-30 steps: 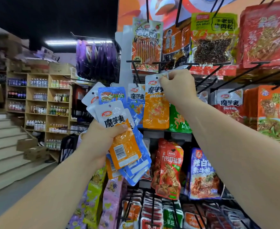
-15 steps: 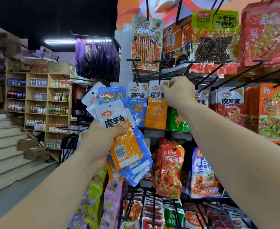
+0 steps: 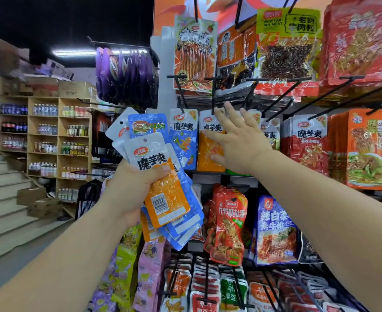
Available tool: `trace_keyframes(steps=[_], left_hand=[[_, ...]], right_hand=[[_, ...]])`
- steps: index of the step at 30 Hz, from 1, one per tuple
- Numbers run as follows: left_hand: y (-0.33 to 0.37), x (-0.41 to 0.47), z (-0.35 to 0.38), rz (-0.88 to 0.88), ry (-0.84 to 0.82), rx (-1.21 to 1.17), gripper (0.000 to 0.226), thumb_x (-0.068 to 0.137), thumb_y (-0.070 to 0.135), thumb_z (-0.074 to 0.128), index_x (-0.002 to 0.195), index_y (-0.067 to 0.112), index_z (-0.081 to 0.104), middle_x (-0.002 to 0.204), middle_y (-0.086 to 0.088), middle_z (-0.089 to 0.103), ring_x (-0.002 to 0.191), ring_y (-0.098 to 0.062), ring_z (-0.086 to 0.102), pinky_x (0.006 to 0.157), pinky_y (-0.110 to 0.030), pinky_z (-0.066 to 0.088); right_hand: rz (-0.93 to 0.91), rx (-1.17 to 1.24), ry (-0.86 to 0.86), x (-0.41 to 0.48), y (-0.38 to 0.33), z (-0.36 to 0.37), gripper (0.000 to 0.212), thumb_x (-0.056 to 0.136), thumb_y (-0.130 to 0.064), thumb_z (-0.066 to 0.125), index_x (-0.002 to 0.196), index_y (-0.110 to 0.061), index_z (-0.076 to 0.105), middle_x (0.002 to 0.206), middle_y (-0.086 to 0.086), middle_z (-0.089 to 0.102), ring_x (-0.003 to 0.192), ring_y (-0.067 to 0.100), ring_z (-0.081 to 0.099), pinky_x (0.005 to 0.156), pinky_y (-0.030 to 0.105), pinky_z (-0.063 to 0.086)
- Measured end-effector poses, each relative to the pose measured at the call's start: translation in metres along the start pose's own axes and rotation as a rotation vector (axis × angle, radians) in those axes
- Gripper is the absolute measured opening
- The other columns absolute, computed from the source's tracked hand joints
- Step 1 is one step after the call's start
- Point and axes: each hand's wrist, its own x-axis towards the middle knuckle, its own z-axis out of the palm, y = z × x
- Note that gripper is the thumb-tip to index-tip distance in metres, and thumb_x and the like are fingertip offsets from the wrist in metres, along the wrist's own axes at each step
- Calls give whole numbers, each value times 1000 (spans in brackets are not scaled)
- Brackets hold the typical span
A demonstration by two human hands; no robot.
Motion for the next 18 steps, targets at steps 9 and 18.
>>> trace_keyframes(steps=[9,18], left_hand=[[-3,3,-3,21,-2,8,35,92,-1,71,121,17,68,103,-6,80,83,-22,78,61,-33,63],[2,-5,1,23,47,-63,28,92,-2,70,110,19,70,89,0,80,75,-17,78,58,-32,63]], right_hand=[[52,-97,-140,25,-9,18,70,102,-70,15,163,-44,-7,173,10,-10,156,37,-23,121,65,-14],[41,442,169,-16,-23,-18,52,108,-36,46,158,-25,37,146,7,56,139,30,46,111,45,41]])
